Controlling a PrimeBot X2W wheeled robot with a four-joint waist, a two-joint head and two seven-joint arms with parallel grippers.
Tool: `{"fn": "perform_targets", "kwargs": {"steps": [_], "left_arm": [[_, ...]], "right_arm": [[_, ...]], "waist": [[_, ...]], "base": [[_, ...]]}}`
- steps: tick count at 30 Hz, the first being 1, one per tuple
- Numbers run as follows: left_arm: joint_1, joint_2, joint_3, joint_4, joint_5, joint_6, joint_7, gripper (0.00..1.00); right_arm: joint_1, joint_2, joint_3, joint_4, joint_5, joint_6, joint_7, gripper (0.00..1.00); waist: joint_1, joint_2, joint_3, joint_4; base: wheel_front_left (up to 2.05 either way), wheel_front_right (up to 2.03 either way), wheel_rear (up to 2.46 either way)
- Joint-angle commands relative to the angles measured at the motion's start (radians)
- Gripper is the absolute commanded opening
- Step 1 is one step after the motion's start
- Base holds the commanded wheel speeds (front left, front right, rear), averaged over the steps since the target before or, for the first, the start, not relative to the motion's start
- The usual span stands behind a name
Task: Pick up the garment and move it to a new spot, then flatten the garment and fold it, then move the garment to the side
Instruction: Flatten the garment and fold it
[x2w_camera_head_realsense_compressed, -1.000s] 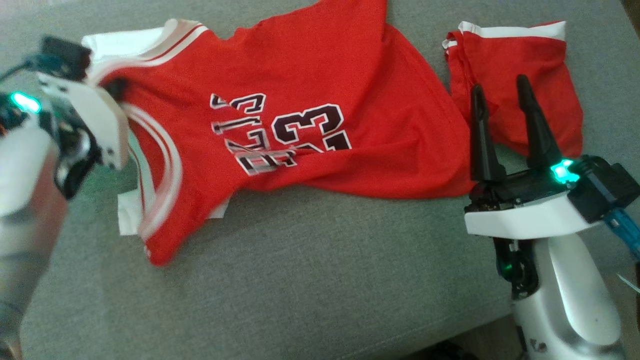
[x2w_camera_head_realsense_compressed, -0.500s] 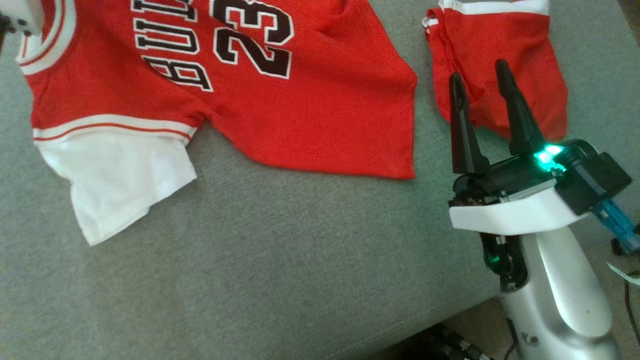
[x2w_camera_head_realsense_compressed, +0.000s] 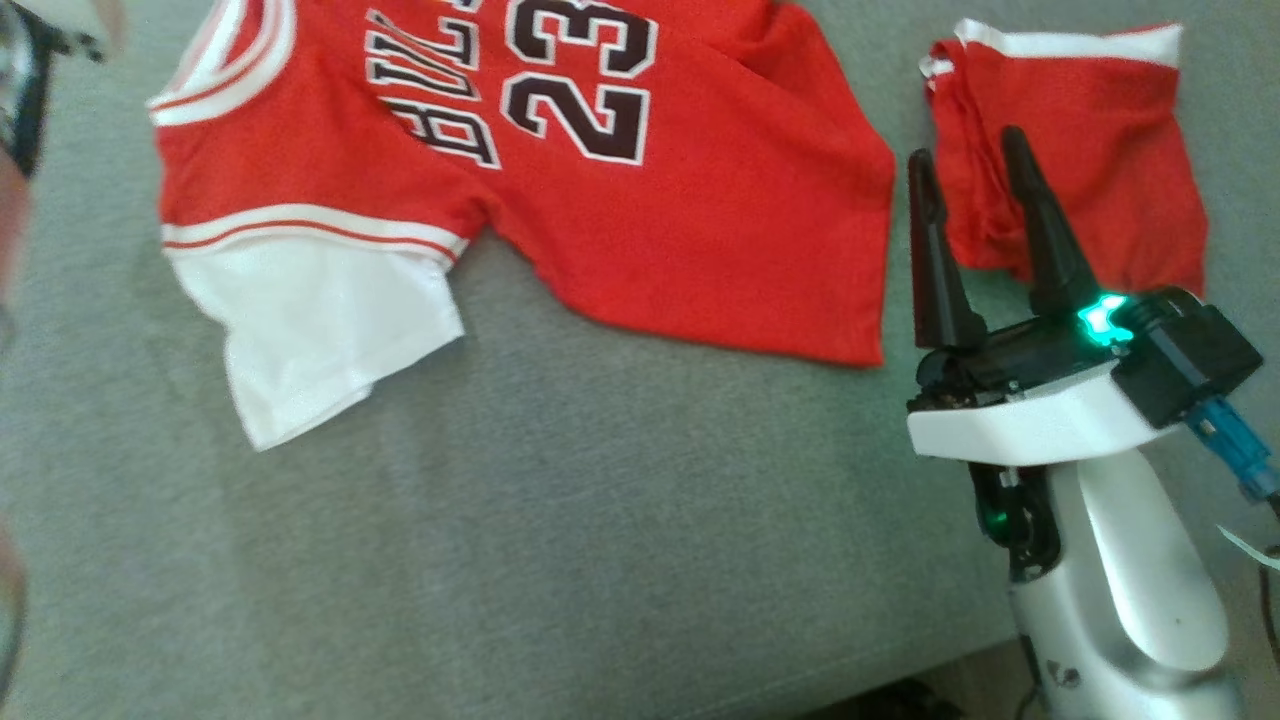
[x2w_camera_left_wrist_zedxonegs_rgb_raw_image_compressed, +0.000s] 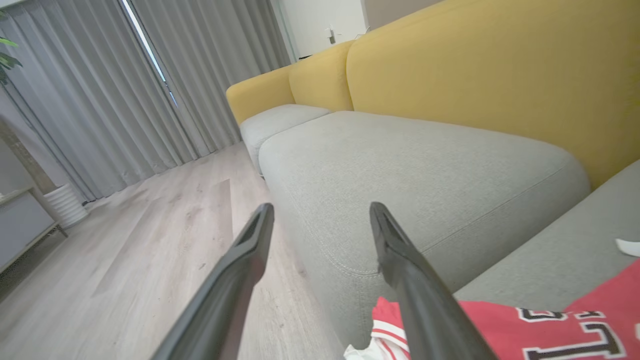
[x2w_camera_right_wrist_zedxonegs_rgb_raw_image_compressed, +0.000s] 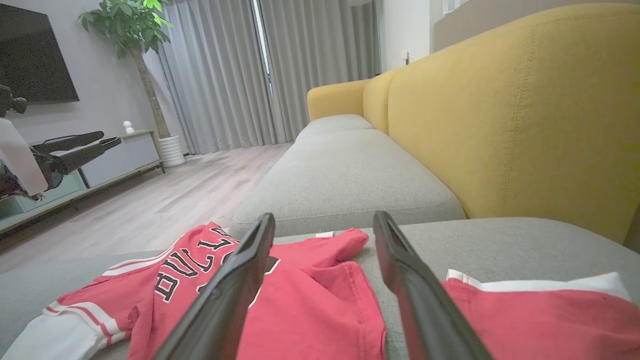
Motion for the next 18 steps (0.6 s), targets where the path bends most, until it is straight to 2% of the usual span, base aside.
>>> {"fn": "perform_targets", "kwargs": {"steps": [1, 6, 13, 14, 18], "left_arm": [[0.001, 0.023, 0.036, -0.028, -0.015, -0.007, -0.012, 1.0], [0.13, -0.015, 0.078, -0.122, -0.058, -0.013, -0.02, 1.0], [0.456, -0.07, 0.201, -0.409, -0.108, 0.047, -0.021, 1.0], [0.456, -0.07, 0.201, -0.409, -0.108, 0.047, -0.021, 1.0], [0.669, -0.106, 0.258, -0.564, -0.11, 0.092, -0.021, 1.0]], "right_arm": [[-0.01, -0.003, 0.005, -0.024, -0.01, -0.001, -0.006, 1.0], [0.014, -0.003, -0.03, 0.01, -0.041, -0.001, -0.006, 1.0], [0.088, -0.003, -0.091, 0.045, -0.075, -0.001, -0.006, 1.0], [0.088, -0.003, -0.091, 0.045, -0.075, -0.001, -0.006, 1.0], [0.134, -0.003, -0.115, 0.052, -0.08, -0.001, -0.006, 1.0]], "waist": [[-0.0001, 0.0, -0.042, 0.043], [-0.0001, 0.0, -0.113, 0.114], [-0.0001, 0.0, -0.213, 0.212], [-0.0001, 0.0, -0.213, 0.212], [-0.0001, 0.0, -0.258, 0.246]], "base": [[0.0, 0.0, 0.0], [0.0, 0.0, 0.0], [0.0, 0.0, 0.0], [0.0, 0.0, 0.0], [0.0, 0.0, 0.0]]}}
